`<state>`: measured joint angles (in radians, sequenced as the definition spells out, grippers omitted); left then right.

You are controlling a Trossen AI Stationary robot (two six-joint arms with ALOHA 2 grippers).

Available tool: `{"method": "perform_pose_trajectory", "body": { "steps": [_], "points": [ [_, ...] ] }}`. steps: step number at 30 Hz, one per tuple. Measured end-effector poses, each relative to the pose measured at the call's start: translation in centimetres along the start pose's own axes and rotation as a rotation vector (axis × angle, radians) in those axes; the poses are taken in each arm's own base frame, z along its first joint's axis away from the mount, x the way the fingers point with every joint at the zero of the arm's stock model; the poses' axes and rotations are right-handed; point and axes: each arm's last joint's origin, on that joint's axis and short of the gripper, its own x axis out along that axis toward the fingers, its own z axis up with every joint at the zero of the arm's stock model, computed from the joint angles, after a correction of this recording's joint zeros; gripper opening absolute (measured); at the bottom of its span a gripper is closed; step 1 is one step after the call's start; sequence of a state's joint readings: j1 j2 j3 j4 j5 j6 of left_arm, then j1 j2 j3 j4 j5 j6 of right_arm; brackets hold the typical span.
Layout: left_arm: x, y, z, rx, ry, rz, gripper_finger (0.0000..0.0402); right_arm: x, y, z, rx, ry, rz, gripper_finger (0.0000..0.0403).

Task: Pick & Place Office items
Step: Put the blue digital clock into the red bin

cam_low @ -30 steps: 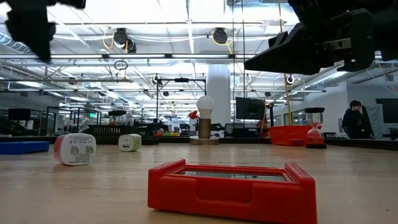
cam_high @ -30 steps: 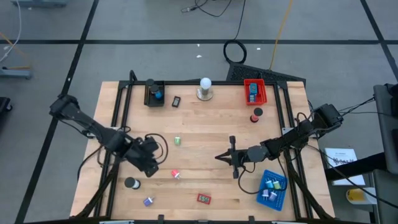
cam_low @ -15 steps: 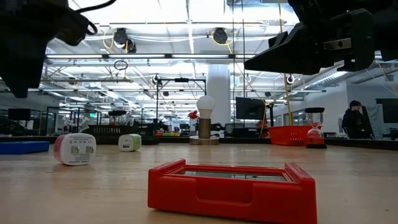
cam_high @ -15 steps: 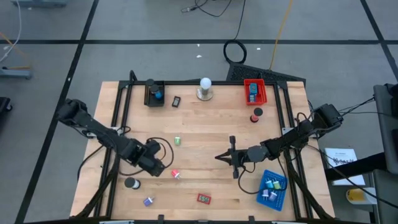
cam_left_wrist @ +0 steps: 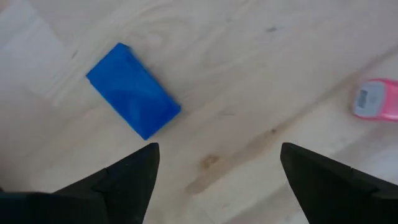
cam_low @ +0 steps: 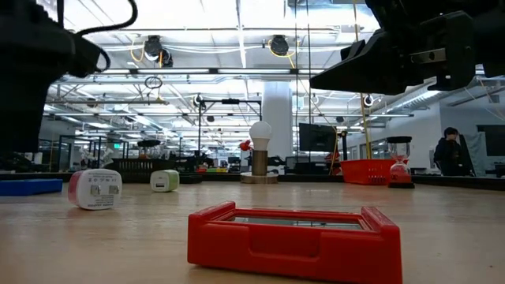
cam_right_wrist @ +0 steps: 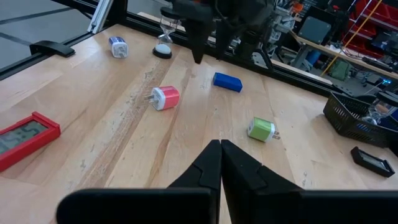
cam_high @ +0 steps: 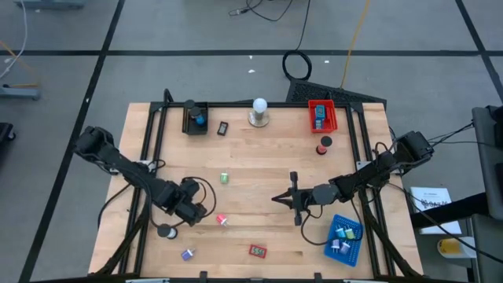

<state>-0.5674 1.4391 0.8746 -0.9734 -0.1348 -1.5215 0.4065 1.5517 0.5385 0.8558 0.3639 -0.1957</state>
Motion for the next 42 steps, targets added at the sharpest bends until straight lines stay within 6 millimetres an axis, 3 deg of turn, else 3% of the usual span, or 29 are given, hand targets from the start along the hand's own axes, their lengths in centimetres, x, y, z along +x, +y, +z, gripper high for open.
{"method": "perform_pose_trajectory", "body": {
  "steps": [9, 16, 28, 32, 36, 42],
  "points": [
    [2.3, 1.2, -0.5, -0.006, 0.003, 0.018, 0.0337, 0.0, 0.0, 0.0, 0.000, 0.000, 0.000, 0.0004],
    [2.8, 1.7, -0.6, -0.005, 0.004, 0.049, 0.0330, 0.0, 0.0, 0.0, 0.000, 0.000, 0.000, 0.0004],
    [2.8, 2.2, 0.0, 0.002, -0.017, 0.102, 0.0185, 0.0, 0.0, 0.0, 0.000, 0.000, 0.000, 0.0004],
    [2.8, 2.2, 0.2, -0.052, -0.028, 0.095, 0.0158, 0.0, 0.0, 0.0, 0.000, 0.000, 0.000, 0.0004],
    [2.9, 2.2, 0.5, -0.063, -0.029, 0.093, 0.0170, 0.0, 0.0, 0.0, 0.000, 0.000, 0.000, 0.0004],
    [2.8, 2.6, 0.5, -0.047, -0.029, 0.142, 0.0237, 0.0, 0.0, 0.0, 0.000, 0.000, 0.000, 0.0004]
  ]
}}
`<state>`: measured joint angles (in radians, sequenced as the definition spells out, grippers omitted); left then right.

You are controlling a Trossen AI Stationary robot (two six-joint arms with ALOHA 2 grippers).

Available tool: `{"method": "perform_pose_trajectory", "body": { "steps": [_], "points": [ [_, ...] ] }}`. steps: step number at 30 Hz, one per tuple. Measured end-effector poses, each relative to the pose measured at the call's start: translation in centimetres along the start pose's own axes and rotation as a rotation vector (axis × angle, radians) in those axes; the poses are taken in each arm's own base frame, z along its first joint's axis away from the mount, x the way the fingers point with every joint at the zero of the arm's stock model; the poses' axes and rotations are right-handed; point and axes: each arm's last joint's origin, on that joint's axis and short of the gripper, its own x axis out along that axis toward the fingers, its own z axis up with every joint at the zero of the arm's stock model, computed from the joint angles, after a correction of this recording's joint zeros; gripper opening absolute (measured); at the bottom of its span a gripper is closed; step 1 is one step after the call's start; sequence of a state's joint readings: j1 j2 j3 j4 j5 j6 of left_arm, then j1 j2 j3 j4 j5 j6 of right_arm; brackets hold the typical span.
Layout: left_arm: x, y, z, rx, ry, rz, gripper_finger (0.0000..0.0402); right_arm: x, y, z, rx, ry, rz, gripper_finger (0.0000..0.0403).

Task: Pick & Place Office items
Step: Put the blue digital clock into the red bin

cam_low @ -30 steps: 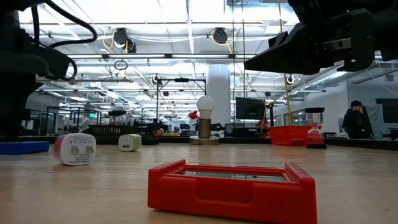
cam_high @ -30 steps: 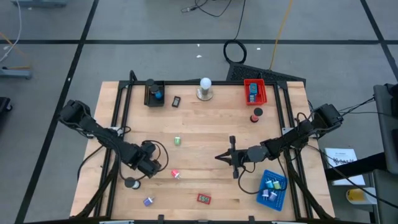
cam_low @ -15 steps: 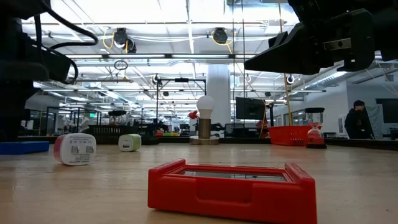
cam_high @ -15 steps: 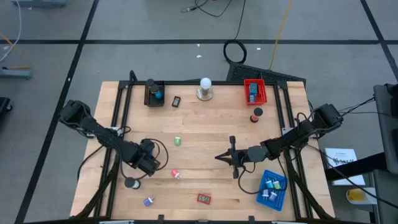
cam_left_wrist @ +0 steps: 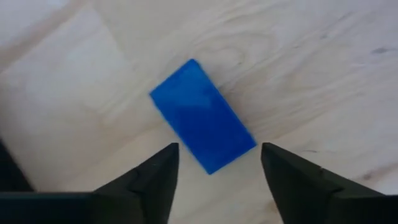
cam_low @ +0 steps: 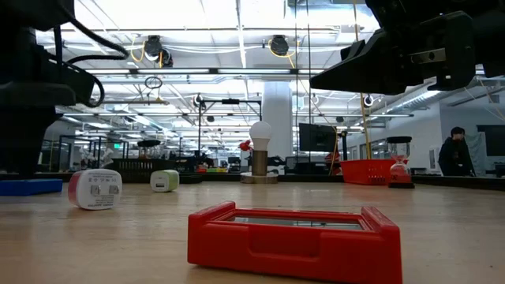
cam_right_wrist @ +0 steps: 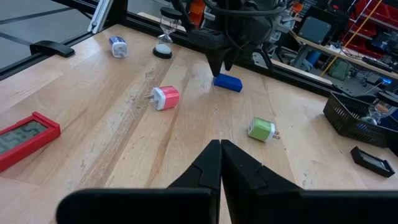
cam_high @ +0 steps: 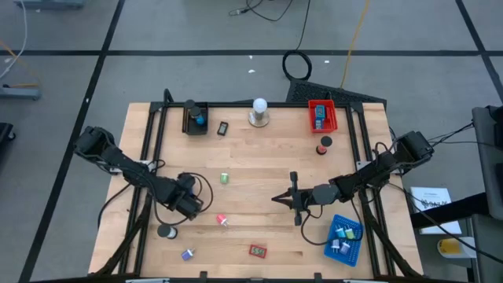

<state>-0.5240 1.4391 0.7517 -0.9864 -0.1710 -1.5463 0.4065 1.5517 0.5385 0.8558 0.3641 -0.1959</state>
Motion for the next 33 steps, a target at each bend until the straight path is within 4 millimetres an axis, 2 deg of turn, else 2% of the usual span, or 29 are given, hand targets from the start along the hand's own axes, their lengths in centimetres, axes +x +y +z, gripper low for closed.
{"method": "perform_pose_trajectory", "body": {
  "steps": [6, 11, 15, 18, 22, 26, 29, 33],
  "points": [
    [0.0, -0.1, 0.0, 0.009, -0.017, -0.010, 0.0291, 0.0, 0.0, 0.0, 0.000, 0.000, 0.000, 0.0004],
    [0.0, -0.1, 0.2, 0.017, -0.051, -0.008, 0.0301, 0.0, 0.0, 0.0, 0.000, 0.000, 0.000, 0.0004],
    [0.2, 0.1, 0.2, 0.018, -0.052, 0.001, 0.0286, 0.0, 0.0, 0.0, 0.000, 0.000, 0.000, 0.0004],
    [1.2, 0.7, 0.1, 0.001, -0.017, 0.023, 0.0275, 0.0, 0.0, 0.0, 0.000, 0.000, 0.000, 0.0004],
    [2.2, 1.1, 0.1, -0.012, -0.005, 0.022, 0.0279, 0.0, 0.0, 0.0, 0.000, 0.000, 0.000, 0.0004],
    [2.3, 1.2, 0.2, 0.022, -0.008, 0.025, 0.0277, 0.0, 0.0, 0.0, 0.000, 0.000, 0.000, 0.0004],
    [2.2, 1.1, 0.2, 0.051, -0.004, 0.022, 0.0252, 0.0, 0.0, 0.0, 0.000, 0.000, 0.000, 0.0004],
    [2.2, 1.1, 0.1, 0.102, 0.005, 0.019, 0.0195, 0.0, 0.0, 0.0, 0.000, 0.000, 0.000, 0.0004]
  ]
}}
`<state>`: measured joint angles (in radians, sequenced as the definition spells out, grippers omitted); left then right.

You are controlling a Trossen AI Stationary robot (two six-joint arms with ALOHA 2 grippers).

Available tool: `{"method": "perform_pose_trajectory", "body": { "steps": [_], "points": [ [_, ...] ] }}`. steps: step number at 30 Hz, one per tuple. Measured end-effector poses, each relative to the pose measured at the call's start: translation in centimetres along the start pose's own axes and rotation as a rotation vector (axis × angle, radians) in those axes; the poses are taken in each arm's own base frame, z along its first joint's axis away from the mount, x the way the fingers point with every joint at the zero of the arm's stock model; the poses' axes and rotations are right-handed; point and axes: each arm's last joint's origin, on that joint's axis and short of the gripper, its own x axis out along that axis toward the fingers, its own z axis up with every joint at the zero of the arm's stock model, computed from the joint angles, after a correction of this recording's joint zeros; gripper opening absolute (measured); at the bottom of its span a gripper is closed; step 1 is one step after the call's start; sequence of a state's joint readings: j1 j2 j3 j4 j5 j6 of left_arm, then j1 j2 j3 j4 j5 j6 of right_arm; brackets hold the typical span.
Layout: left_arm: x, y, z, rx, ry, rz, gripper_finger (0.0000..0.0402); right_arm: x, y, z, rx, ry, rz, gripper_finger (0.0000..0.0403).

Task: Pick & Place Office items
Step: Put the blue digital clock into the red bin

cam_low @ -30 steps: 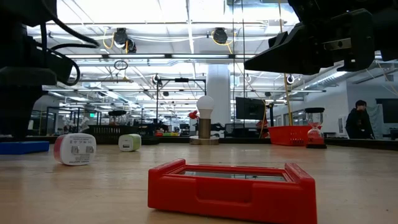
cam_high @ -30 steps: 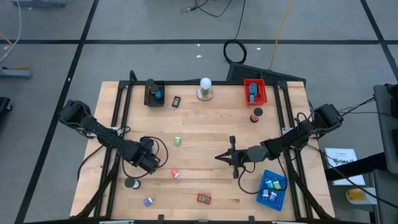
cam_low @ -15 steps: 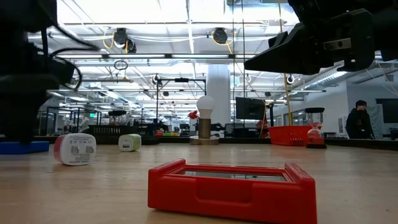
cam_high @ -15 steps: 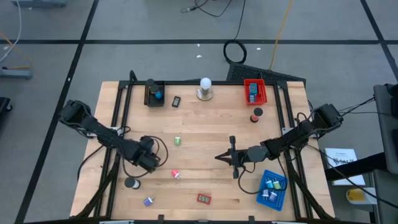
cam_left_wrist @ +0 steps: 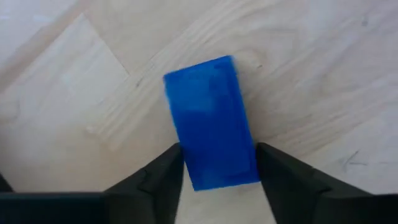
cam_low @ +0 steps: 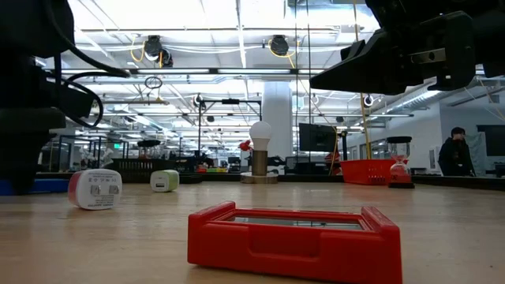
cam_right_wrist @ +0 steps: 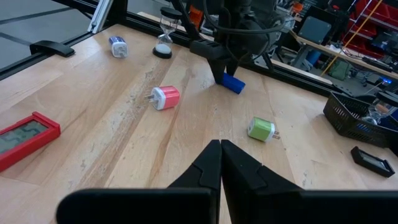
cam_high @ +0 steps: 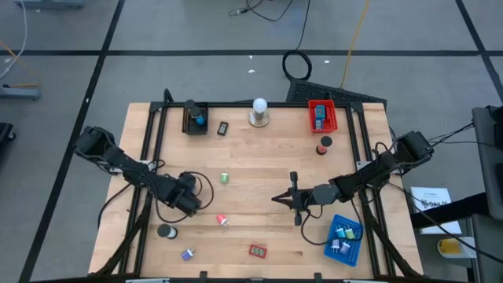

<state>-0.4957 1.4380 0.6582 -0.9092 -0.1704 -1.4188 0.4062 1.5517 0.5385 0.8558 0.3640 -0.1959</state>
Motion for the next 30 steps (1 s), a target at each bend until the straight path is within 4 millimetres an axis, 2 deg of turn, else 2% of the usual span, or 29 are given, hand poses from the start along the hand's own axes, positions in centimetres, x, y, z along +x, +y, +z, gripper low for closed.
{"method": "perform_pose_trajectory", "body": {
  "steps": [3, 6, 10, 15, 21, 25, 30],
  "points": [
    [0.0, 0.0, 0.0, 0.051, 0.005, -0.002, 0.0156, 0.0, 0.0, 0.0, 0.000, 0.000, 0.000, 0.0004],
    [-0.3, -0.1, 0.0, 0.111, -0.019, -0.009, 0.0155, 0.0, 0.0, 0.0, 0.000, 0.000, 0.000, 0.0004],
    [-1.4, -0.5, -0.2, 0.197, -0.143, -0.037, 0.0155, 0.0, 0.0, 0.0, 0.000, 0.000, 0.000, 0.0004],
    [-2.0, -1.2, -0.7, 0.286, -0.381, -0.083, 0.0155, 0.0, 0.0, 0.0, 0.000, 0.000, 0.000, 0.0004],
    [-1.5, -3.8, -0.6, 0.325, -0.739, -0.313, 0.0155, 0.0, 0.0, 0.0, 0.000, 0.000, 0.000, 0.0004],
    [-1.5, -5.2, 1.2, 0.386, -0.870, -0.450, 0.0155, 0.0, 0.0, 0.0, -0.001, 0.000, 0.000, 0.0004],
    [-2.4, -6.2, 6.1, 0.457, -0.855, -0.543, 0.0155, 0.0, 0.0, 0.0, 0.000, 0.000, 0.000, 0.0004]
  ]
}}
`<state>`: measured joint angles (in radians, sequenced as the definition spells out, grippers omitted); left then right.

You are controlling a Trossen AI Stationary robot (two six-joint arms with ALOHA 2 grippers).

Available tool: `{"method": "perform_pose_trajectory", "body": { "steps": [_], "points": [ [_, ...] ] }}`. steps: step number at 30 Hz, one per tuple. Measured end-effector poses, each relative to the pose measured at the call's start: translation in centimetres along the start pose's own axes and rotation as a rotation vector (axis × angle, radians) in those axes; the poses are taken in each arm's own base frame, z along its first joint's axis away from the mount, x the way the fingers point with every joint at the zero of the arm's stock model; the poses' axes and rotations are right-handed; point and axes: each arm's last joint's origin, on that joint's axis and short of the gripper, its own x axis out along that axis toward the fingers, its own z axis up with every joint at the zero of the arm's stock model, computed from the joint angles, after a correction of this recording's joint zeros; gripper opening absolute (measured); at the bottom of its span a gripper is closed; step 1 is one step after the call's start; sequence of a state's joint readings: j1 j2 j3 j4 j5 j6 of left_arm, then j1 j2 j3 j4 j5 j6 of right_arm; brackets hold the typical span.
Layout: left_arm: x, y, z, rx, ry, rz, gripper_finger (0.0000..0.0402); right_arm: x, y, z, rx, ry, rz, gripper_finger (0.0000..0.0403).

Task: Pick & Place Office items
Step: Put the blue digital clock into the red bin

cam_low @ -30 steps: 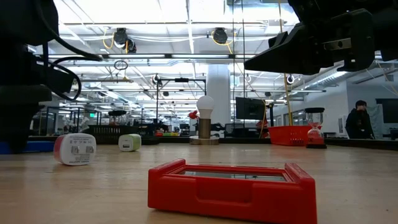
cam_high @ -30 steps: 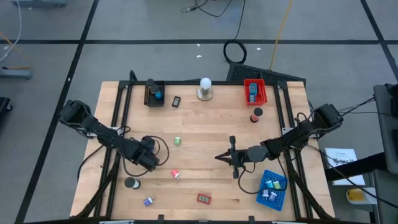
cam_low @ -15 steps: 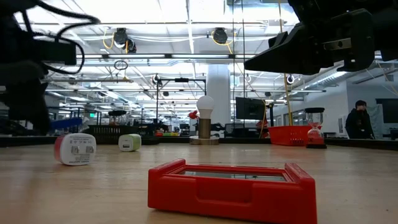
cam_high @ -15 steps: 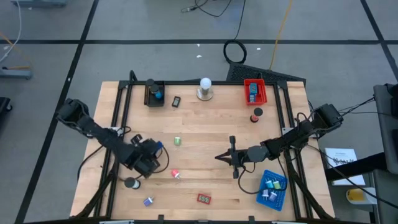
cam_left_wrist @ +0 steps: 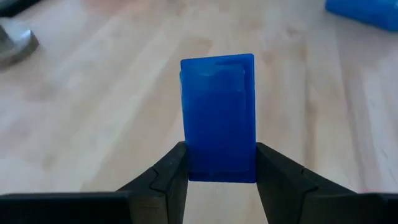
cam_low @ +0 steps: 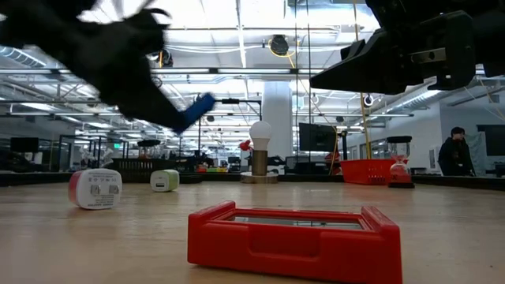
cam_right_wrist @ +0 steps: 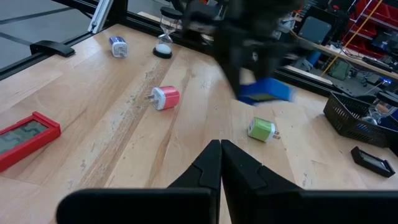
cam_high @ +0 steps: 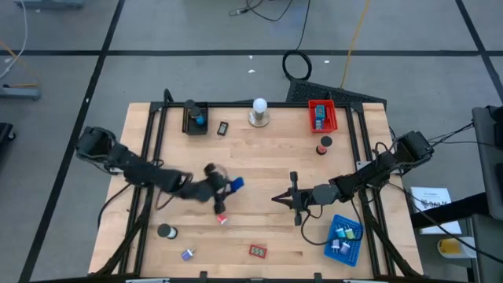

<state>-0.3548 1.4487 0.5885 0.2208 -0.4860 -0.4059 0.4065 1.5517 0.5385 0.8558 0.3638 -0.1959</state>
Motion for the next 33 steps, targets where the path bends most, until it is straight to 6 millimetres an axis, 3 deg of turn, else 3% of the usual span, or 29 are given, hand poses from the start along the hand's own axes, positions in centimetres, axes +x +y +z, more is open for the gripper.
{"method": "perform_pose_trajectory", "body": {
  "steps": [4, 12, 18, 21, 25, 30, 33],
  "points": [
    [2.9, 2.0, 2.6, 0.029, 0.020, 0.019, 0.0155, 0.0, 0.0, 0.0, 0.001, -0.004, -0.002, 0.0004],
    [9.3, 4.4, 2.7, 0.119, 0.144, 0.057, 0.0155, 0.0, 0.0, 0.1, 0.001, -0.009, -0.002, 0.0004],
    [13.2, 5.2, 4.5, 0.190, 0.149, 0.025, 0.0155, 0.0, 0.0, 0.1, 0.003, -0.008, -0.002, 0.0004],
    [14.3, 5.3, 5.0, 0.255, 0.150, -0.018, 0.0158, 0.0, 0.0, 0.1, 0.003, -0.008, -0.002, 0.0004],
    [14.8, 5.1, 5.3, 0.305, 0.148, -0.049, 0.0196, 0.0, 0.0, 0.1, 0.003, -0.008, 0.000, 0.0004],
    [14.5, 5.1, 4.9, 0.324, 0.215, -0.040, 0.0249, 0.0, 0.0, 0.1, 0.003, -0.007, 0.000, 0.0004],
    [13.8, 5.3, 4.8, 0.352, 0.271, 0.009, 0.0258, 0.0, 0.0, 0.1, 0.003, -0.007, 0.000, 0.0004]
  ]
}}
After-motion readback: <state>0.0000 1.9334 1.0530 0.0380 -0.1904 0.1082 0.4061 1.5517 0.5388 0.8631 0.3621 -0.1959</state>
